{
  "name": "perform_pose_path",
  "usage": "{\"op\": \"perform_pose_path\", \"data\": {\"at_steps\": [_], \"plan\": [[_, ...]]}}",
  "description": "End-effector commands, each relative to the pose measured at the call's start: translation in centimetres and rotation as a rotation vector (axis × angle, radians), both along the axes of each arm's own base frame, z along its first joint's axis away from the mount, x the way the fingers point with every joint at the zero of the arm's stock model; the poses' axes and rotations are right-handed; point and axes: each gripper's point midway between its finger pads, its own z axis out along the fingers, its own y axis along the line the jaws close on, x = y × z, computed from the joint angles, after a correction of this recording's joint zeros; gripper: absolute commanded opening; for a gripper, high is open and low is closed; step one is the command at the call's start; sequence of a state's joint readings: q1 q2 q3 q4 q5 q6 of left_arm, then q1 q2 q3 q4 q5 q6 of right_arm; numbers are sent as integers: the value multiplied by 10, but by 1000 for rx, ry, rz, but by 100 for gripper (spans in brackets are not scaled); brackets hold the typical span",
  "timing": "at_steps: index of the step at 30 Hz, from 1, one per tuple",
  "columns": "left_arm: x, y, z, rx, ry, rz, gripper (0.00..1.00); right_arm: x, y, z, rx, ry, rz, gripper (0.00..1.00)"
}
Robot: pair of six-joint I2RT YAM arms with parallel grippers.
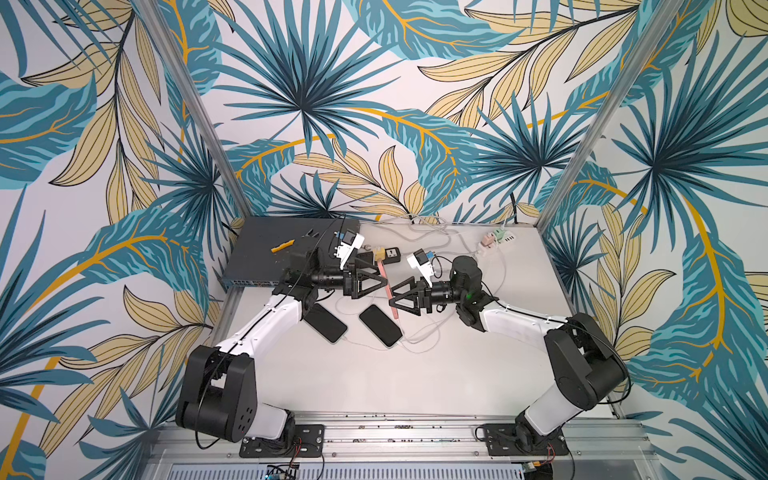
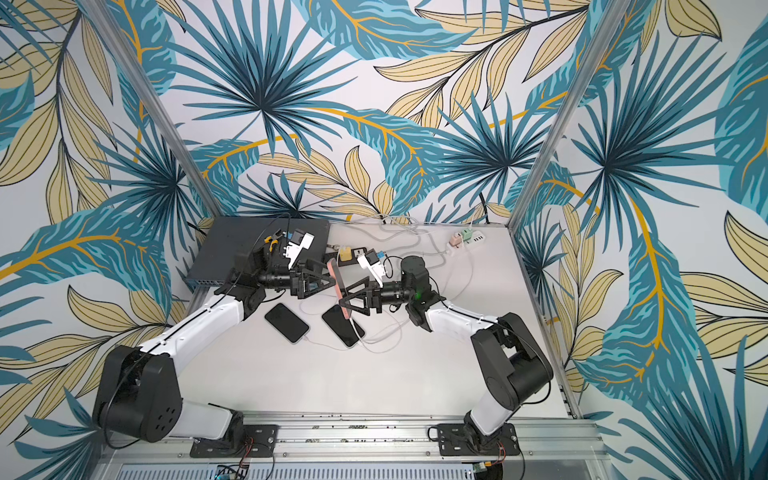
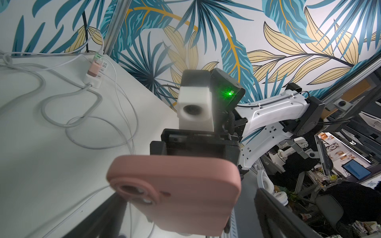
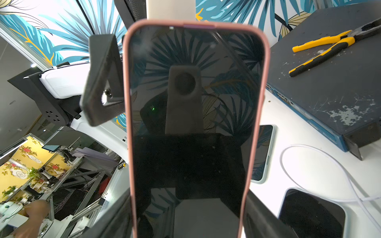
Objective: Unplug the charging cable from the phone
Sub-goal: Pick up the phone at the center of the board.
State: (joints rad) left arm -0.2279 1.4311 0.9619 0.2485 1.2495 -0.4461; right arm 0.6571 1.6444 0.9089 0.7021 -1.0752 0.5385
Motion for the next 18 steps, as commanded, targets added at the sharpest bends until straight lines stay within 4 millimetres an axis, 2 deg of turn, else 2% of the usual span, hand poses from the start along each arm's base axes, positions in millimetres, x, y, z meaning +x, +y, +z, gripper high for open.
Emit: {"op": "perform_pose_path", "data": {"at_steps": [1,8,13,18], "plan": [[-6,-2,2,-9,-24,-26,100,-5,6,14,34,-54,35,66],[-8,-1,2,-10,-31,-31,98,-5,8,12,31,-53,35,66],[-8,-2,1,-10,-36,-32,84,-5,8,11,27,-50,35,66],[-8,-1,1,-9,-40,-29,76,-4,8,7,17,-44,34,69]]}}
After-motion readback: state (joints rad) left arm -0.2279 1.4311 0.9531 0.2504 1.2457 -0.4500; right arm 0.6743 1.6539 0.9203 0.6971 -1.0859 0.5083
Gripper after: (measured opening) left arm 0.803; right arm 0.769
